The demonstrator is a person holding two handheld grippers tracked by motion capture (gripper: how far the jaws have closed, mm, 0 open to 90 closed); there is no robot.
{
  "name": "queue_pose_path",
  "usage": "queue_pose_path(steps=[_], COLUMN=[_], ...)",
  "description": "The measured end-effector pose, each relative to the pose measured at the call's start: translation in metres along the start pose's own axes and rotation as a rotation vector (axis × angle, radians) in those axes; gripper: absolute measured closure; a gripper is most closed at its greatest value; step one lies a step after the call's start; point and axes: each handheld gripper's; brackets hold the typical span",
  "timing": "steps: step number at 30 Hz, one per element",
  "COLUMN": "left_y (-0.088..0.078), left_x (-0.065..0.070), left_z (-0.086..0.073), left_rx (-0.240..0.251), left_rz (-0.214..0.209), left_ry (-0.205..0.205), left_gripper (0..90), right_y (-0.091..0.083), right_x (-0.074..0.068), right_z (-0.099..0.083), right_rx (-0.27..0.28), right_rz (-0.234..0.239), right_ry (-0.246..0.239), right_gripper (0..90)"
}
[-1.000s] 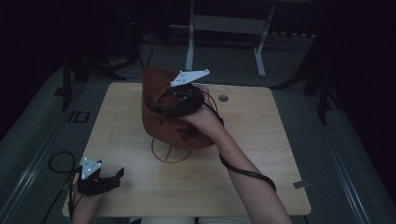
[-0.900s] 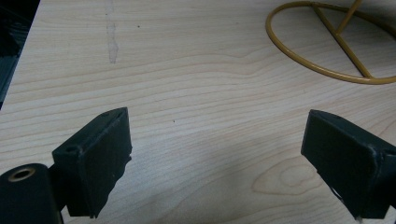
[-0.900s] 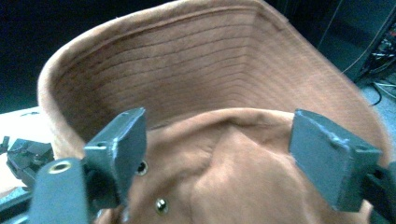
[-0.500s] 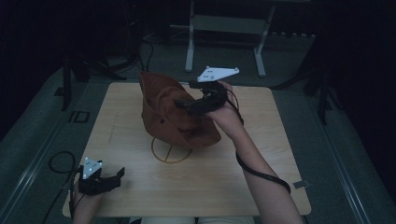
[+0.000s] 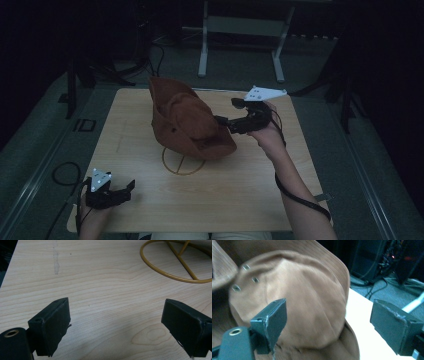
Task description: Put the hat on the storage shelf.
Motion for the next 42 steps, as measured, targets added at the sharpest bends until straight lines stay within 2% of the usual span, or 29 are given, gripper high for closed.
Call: queue_pose_path(steps=[13,24,28,35,42], left_y=[-0.001,-0.001,-0.001,-0.001,-0.002], left_x=[0.0,0.001,0.002,0.002,0.001], left_z=[0.0,0.0,0.0,-0.001,-0.001], left_rx=[0.003,0.005,0.004,0.005,0.002], left_rz=[-0.001,0.002,0.004,0.003,0.008], left_ry=[0.004,0.009,0.01,0.01,0.008], left_gripper=[9.3,9.4,9.3,9.3,9.4], right_y=[-0.027,-0.048,-0.052,-0.056,-0.062], right_x=[0.023,0.039,0.041,0.039,0.033], right_z=[-0.056,-0.115,-0.137,-0.173,-0.2], right_rx=[-0.028,-0.07,-0.088,-0.102,-0.135], right_rz=[-0.084,-0.15,-0.174,-0.185,-0.195], right_ry=[0.043,0.1,0.11,0.123,0.125], right_gripper=[14.1,14.1,14.0,14.0,14.0])
Point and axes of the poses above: each handheld gripper's, and its own axes: y roughly forward along the jaws, z roughly out of its top, x roughly to its right, and after that the axes turned 3 degrees about x, right-handed
